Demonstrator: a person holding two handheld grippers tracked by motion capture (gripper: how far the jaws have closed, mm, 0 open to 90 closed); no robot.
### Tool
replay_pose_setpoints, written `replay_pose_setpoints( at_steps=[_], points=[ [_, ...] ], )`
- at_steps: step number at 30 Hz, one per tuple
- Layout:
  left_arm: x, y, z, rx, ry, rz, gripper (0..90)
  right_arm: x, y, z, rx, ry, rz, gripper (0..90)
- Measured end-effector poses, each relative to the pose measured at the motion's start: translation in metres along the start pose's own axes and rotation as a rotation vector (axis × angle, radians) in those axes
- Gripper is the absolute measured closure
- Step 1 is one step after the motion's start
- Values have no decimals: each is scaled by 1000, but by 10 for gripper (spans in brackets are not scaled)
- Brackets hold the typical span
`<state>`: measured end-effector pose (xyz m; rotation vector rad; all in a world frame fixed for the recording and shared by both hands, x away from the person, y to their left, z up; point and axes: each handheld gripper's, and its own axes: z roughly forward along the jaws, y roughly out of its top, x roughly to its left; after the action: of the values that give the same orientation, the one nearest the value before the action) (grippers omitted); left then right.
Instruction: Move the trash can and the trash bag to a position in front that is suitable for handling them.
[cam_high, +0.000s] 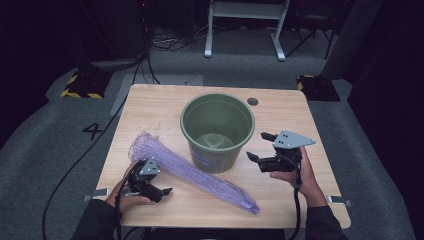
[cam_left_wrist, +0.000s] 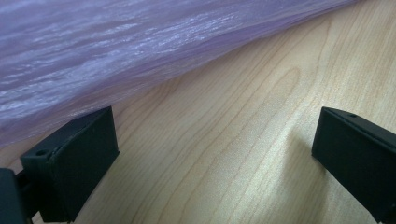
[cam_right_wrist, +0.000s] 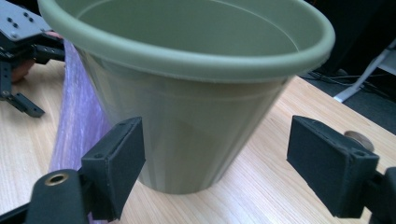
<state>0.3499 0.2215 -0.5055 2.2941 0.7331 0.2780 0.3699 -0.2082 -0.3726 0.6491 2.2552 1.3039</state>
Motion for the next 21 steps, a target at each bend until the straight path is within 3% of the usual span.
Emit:
replay_pose_setpoints(
  at_steps=[6,8,21],
  points=[
    [0,0,0,0,-1,0,0,0,8,4,-2,28,-7,205],
    [0,0,0,0,0,0,0,0,14,0,-30,39,-6,208],
    [0,0,0,0,0,0,0,9,35,-1,-40,45,-56,215]
  ],
)
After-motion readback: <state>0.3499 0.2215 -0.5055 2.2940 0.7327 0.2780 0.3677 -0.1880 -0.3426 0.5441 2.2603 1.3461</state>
